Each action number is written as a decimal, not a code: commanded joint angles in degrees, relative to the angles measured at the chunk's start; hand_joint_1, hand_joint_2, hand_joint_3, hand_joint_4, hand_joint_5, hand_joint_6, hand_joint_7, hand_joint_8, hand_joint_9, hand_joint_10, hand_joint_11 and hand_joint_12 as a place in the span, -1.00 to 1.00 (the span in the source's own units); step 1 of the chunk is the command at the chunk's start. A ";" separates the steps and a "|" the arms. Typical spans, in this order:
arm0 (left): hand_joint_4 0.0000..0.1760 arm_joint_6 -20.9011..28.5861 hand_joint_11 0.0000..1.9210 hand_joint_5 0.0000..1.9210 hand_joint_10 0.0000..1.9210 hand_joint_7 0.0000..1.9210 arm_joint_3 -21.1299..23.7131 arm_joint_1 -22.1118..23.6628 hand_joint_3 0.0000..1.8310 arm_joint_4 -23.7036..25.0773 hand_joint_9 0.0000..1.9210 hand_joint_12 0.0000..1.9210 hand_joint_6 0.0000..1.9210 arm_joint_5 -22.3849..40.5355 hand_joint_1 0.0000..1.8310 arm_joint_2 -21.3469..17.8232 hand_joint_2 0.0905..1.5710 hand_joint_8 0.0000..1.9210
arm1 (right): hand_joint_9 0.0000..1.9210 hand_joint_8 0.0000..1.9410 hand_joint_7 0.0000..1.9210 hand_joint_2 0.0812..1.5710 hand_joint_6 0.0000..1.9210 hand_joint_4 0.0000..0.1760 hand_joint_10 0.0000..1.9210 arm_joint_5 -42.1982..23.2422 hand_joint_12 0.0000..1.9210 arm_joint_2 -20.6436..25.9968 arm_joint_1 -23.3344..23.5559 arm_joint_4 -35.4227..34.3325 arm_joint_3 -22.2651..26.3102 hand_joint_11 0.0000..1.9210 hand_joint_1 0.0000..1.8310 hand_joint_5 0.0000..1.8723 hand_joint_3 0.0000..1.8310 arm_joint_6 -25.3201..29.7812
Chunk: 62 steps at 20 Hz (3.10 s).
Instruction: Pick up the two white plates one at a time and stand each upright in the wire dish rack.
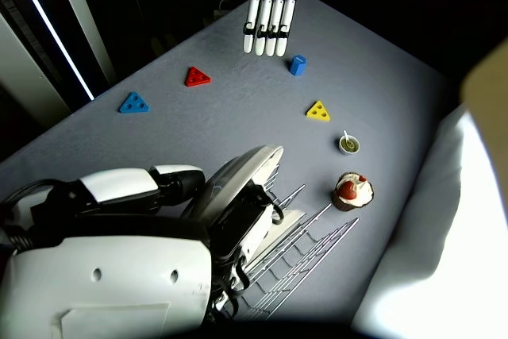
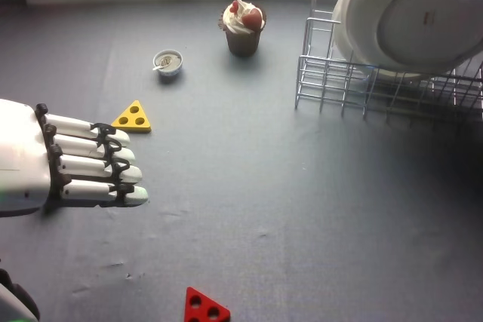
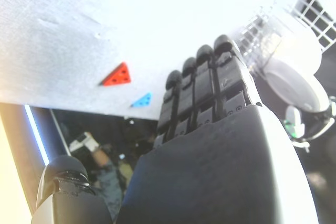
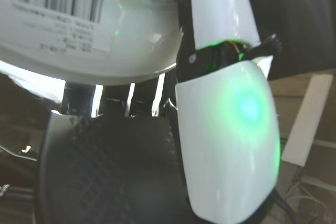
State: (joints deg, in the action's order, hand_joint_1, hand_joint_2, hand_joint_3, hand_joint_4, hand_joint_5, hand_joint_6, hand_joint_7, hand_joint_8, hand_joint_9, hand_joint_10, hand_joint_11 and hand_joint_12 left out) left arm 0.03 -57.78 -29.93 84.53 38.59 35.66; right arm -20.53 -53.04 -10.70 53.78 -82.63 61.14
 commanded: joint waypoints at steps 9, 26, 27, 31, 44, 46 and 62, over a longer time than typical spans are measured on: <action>-1.00 -0.03 -0.94 -0.95 -1.00 -0.95 0.19 0.43 -1.00 -3.40 -0.94 -1.00 -1.00 2.05 -0.93 -0.46 0.04 -1.00 | 0.28 -0.52 0.23 0.29 -0.07 -1.00 -0.42 -4.63 0.47 -0.19 -1.48 -8.09 -0.52 -0.02 0.64 0.00 -1.00 -4.34; -1.00 -0.03 -0.91 -0.89 -1.00 -0.90 0.15 0.45 -1.00 -3.68 -0.90 -0.99 -0.99 1.73 -0.91 -0.47 0.03 -0.99 | 0.32 -0.77 0.29 0.27 -0.06 -1.00 -0.53 -6.93 0.31 -3.49 -5.07 -9.77 -4.52 0.10 0.64 0.08 -1.00 -5.33; -1.00 -0.03 -0.92 -0.90 -1.00 -0.90 0.15 0.45 -1.00 -3.69 -0.91 -1.00 -1.00 1.73 -0.90 -0.47 0.04 -1.00 | 0.30 -0.80 0.28 0.27 -0.04 -1.00 -0.50 -7.00 0.33 -3.56 -5.15 -9.74 -4.62 0.09 0.64 0.09 -1.00 -5.33; -1.00 -0.03 -0.92 -0.91 -1.00 -0.91 0.14 0.47 -1.00 -3.81 -0.91 -1.00 -1.00 1.71 -0.92 -0.49 0.03 -1.00 | 0.15 -0.74 0.02 0.38 0.04 -1.00 -0.72 -7.63 -0.53 -3.69 -5.79 -9.51 -4.76 0.13 0.33 0.03 -1.00 -5.33; -1.00 -0.03 -0.92 -0.91 -1.00 -0.92 0.19 0.49 -1.00 -3.97 -0.91 -0.99 -1.00 1.85 -0.95 -0.49 0.04 -1.00 | -0.38 -1.00 -0.42 0.12 -1.00 -1.00 -1.00 -8.78 -1.00 -3.66 -6.18 -9.43 -4.68 -0.24 0.01 -0.44 -1.00 -5.32; -1.00 -0.03 -0.94 -0.94 -1.00 -0.95 0.19 0.48 -1.00 -3.72 -0.94 -1.00 -1.00 1.92 -0.95 -0.49 0.05 -1.00 | -0.38 -1.00 -0.45 0.11 -1.00 -1.00 -1.00 -9.72 -1.00 -3.65 -6.05 -9.98 -4.71 -0.24 -0.01 -0.47 -1.00 -5.33; -1.00 -0.03 -0.98 -0.95 -1.00 -0.95 0.78 0.51 -1.00 -4.08 -0.96 -1.00 -0.99 1.17 -0.94 -0.51 0.05 -0.99 | -0.36 -0.99 -0.38 0.14 -1.00 -1.00 -1.00 -41.06 -1.00 -1.69 -1.14 -5.74 -0.65 -0.29 0.03 -0.42 -1.00 -11.76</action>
State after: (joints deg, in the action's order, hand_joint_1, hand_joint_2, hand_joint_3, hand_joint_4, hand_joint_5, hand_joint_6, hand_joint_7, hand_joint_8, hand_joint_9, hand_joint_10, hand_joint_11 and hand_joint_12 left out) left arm 0.01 -57.06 -29.93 83.33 38.22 35.55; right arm -57.58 -55.07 -12.40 53.15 -82.87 48.86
